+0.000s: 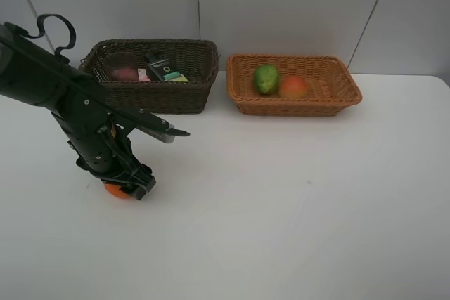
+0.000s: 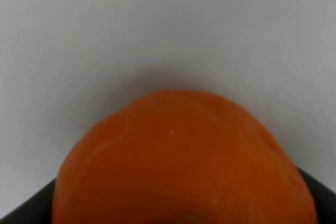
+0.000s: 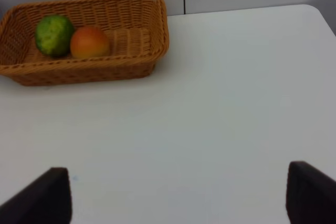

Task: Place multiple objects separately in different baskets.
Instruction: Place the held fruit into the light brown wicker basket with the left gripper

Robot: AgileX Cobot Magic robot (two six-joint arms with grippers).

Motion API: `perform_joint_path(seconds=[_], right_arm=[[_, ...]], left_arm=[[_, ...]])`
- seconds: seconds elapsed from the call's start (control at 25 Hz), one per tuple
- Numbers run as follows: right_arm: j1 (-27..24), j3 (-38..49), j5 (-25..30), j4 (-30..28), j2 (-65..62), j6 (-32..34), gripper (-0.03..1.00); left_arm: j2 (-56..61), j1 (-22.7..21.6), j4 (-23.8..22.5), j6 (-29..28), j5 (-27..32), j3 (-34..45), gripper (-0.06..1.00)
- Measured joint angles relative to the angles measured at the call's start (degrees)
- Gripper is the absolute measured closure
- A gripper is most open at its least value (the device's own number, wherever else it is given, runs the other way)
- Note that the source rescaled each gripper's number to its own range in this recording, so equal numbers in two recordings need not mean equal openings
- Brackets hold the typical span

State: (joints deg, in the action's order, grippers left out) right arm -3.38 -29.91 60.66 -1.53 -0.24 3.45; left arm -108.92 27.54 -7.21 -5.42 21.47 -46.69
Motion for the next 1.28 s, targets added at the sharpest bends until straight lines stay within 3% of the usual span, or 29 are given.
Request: perform_joint_path(seconds=[0.28,0.56,0.8,1.28], right_arm=[[0.0,0.0,0.0,0.0,0.0,0.0,0.24],[0.0,0.0,0.0,0.0,0.0,0.0,0.24],[0.0,0.0,0.0,0.0,0.0,0.0,0.24],[0.0,0.0,0.0,0.0,0.0,0.0,0.24]], left_arm=[[0.44,0.0,0.11,0.0,0.47,-0.19,0.03],[3.1,0.65,1.08,-0.06,7.35,-6.74,0.03],[3.1,4.25,2.89,-0.06,13.27,-17.64,0.03],[-6.36,10.25,6.3,-0.06,14.06,-42.06,0.03]])
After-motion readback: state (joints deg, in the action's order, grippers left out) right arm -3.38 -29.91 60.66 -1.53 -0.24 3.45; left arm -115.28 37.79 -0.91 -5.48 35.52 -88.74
